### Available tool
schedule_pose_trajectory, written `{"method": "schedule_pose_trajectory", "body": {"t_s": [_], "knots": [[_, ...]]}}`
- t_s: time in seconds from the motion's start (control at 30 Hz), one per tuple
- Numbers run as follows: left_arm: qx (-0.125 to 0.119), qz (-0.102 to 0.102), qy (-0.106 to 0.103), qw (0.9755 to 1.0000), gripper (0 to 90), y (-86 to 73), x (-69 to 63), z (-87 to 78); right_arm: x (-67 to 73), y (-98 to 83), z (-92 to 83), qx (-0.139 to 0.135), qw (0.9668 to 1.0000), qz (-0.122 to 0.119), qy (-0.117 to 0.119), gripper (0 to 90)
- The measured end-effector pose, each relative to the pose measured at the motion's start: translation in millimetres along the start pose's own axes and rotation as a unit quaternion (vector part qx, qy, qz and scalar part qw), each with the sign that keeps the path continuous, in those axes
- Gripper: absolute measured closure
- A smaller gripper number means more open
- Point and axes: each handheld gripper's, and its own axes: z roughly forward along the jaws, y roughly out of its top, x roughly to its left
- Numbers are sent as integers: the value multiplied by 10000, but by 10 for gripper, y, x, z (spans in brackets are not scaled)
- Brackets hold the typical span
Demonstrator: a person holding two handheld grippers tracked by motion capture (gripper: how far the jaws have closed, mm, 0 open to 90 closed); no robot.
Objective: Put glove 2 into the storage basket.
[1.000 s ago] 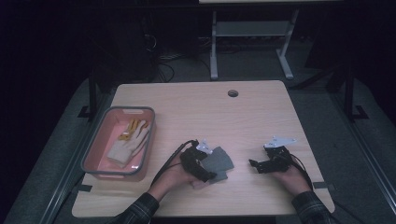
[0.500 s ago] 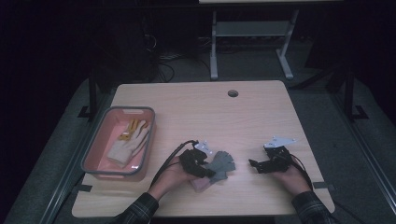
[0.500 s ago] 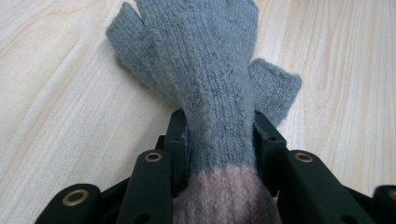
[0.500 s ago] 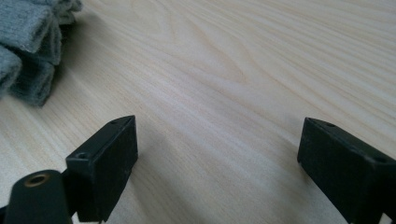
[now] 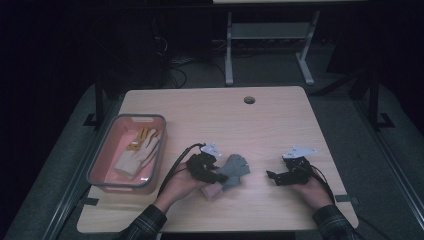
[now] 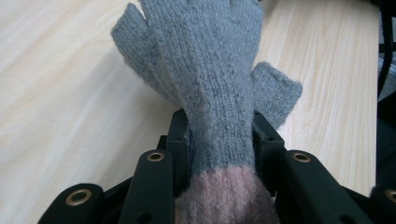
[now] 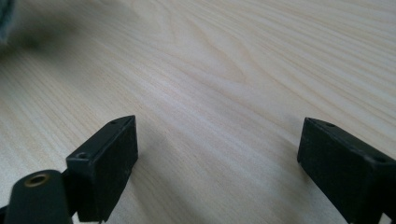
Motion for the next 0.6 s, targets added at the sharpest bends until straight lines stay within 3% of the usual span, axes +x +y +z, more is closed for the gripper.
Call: {"method": "schedule_pose_trajectory", "body": {"t_s": [0.33, 0.47, 0.5, 0.57, 0.6], "knots": [[-146, -248, 308, 9991, 662, 35, 102, -390, 0, 2, 3, 1, 10000, -14, 7, 119], [-293, -367, 523, 9975, 662, 40, 159, -637, 0, 3, 3, 1, 10000, -11, 8, 119], [-293, -367, 523, 9975, 662, 40, 159, -637, 0, 3, 3, 1, 10000, -11, 8, 119], [-455, -467, 639, 9958, 662, 25, 213, -818, -1, 4, 5, -7, 10000, -32, 5, 119], [-455, -467, 639, 9958, 662, 25, 213, -818, -2, 4, 5, -14, 10000, -40, 1, 119]]}}
